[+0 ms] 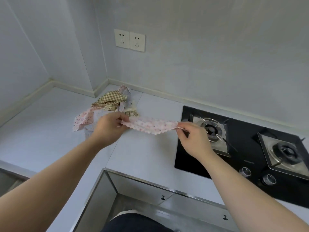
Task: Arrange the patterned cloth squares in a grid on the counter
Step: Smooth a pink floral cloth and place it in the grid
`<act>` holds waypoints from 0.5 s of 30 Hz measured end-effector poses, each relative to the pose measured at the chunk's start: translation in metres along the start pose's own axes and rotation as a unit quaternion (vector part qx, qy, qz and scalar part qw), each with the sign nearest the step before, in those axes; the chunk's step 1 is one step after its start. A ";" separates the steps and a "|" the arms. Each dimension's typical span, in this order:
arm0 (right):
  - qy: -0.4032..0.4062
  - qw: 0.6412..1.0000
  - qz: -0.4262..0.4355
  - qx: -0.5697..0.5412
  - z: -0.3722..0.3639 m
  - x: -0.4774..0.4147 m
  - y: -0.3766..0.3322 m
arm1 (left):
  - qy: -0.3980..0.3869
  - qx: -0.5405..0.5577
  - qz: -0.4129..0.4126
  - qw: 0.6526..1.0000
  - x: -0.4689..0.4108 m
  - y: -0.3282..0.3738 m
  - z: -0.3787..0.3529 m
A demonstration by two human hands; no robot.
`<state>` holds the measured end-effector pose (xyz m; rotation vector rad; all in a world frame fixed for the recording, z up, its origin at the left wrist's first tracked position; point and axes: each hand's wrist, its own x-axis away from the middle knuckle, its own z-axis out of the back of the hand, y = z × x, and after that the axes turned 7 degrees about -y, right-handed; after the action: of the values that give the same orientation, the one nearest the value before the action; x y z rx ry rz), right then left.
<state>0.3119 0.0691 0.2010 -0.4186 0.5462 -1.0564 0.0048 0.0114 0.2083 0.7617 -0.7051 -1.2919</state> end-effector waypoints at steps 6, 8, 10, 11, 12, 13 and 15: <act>-0.161 0.987 -0.004 0.020 -0.051 0.026 0.047 | -0.074 -0.114 0.013 0.991 0.018 -0.066 -0.043; -0.200 0.979 0.013 0.034 -0.071 0.026 0.072 | -0.083 -0.158 -0.011 0.984 0.017 -0.090 -0.063; -0.212 0.974 0.047 0.058 -0.091 0.027 0.097 | -0.070 -0.183 -0.047 0.980 0.017 -0.114 -0.084; -0.205 0.973 0.073 0.071 -0.102 0.028 0.109 | -0.056 -0.187 -0.059 0.979 0.017 -0.126 -0.093; -0.191 0.973 0.100 0.080 -0.111 0.030 0.119 | -0.040 -0.186 -0.062 0.980 0.017 -0.136 -0.101; -0.173 0.974 0.120 0.081 -0.120 0.033 0.127 | -0.027 -0.185 -0.061 0.980 0.018 -0.143 -0.107; -0.135 0.977 0.149 0.074 -0.134 0.040 0.140 | -0.003 -0.198 -0.068 0.978 0.020 -0.155 -0.117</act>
<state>0.3441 0.0859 0.0067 -0.3297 0.2733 -0.7305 0.0154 -0.0135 0.0155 0.4865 -0.3854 -1.5020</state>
